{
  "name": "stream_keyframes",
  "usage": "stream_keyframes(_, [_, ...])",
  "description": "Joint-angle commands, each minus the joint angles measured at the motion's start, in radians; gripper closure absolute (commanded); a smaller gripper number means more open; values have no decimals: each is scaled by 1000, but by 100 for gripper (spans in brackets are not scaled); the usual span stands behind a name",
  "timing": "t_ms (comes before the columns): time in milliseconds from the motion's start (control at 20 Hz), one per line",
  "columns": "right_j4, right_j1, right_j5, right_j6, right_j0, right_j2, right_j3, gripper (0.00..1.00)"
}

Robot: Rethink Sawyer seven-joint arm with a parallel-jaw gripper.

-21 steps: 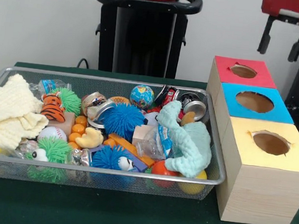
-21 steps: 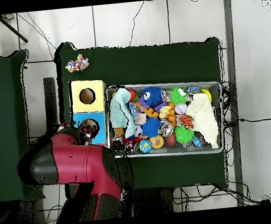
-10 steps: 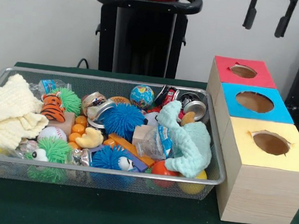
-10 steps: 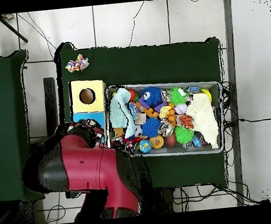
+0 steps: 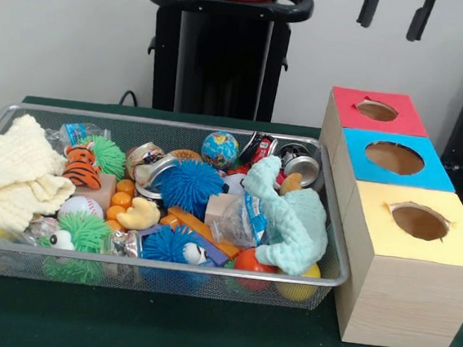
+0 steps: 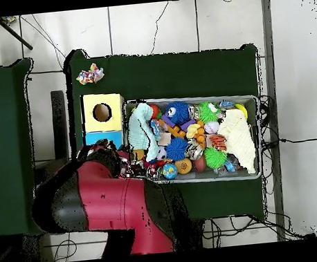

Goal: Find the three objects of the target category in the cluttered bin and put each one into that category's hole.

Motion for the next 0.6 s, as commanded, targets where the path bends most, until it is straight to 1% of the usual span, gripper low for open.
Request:
stream_keyframes(50, [-72, -26, 76, 11, -48, 41, 123, 0])
stream_keyframes(250, [-92, -31, 55, -1, -74, 61, 139, 0])
stream_keyframes(450, [-106, -43, 5, -22, -116, 87, 182, 0])
stream_keyframes(600, [-116, -57, -1, -38, -145, 106, 201, 0])
